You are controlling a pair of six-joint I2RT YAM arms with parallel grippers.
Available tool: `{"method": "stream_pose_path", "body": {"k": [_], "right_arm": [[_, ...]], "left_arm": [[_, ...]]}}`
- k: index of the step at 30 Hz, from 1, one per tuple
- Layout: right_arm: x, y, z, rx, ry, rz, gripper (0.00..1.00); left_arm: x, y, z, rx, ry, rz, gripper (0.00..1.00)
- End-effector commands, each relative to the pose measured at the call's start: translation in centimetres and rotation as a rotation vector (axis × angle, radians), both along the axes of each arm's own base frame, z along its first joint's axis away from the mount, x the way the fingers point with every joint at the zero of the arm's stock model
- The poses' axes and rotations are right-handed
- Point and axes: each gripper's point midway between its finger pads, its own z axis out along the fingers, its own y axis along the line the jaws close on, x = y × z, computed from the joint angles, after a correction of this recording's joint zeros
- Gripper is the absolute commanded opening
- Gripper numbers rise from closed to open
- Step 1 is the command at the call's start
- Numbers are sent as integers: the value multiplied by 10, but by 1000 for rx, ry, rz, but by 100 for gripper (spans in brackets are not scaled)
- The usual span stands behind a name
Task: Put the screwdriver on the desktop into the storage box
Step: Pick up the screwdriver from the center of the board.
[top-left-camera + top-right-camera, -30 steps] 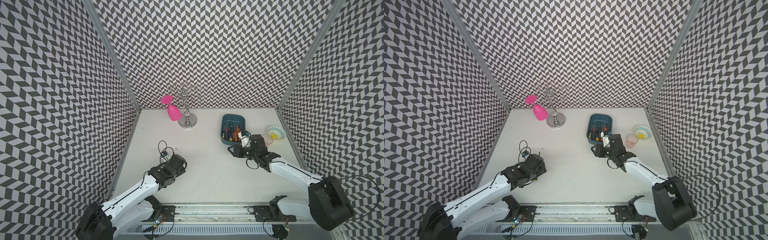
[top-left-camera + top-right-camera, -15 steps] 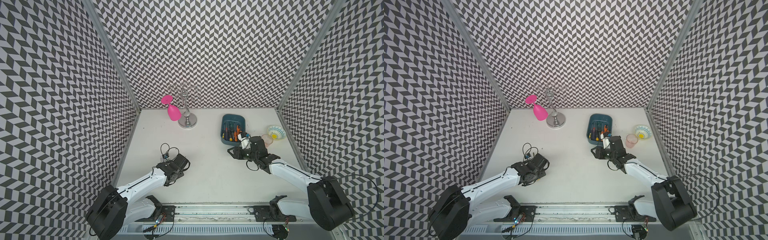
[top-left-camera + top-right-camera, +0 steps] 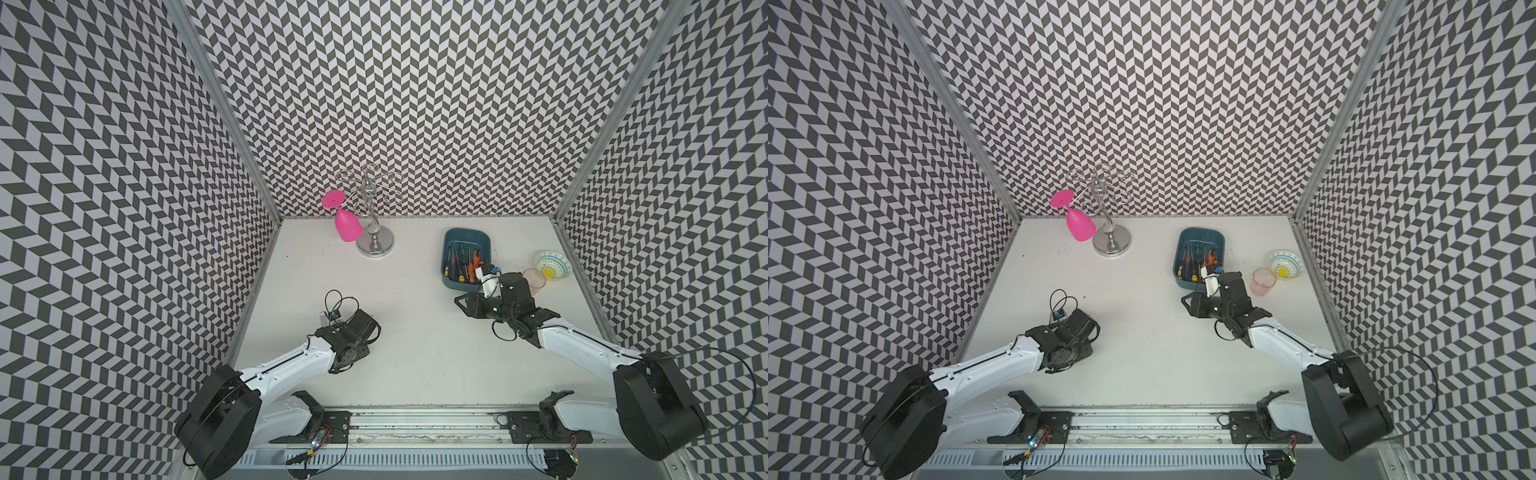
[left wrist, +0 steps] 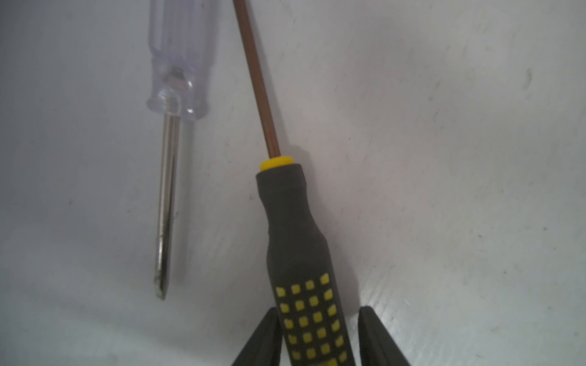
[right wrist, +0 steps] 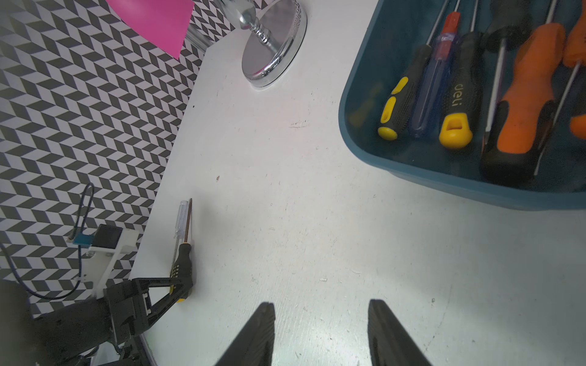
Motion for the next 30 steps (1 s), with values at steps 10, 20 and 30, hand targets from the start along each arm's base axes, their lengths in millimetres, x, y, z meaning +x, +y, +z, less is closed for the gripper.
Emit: {"method": "stream_pose_path", "body": {"k": [10, 20, 30], "right_arm": [[2, 3, 2, 14, -27, 4, 51], [-9, 19, 22, 122, -50, 97, 52], [-39, 49, 61, 342, -106, 307, 55]], "left_arm": [[2, -13, -1, -41, -20, -48, 11], [36, -66, 44, -99, -179, -236, 0], [52, -144, 94, -313, -347, -500, 0]]}}
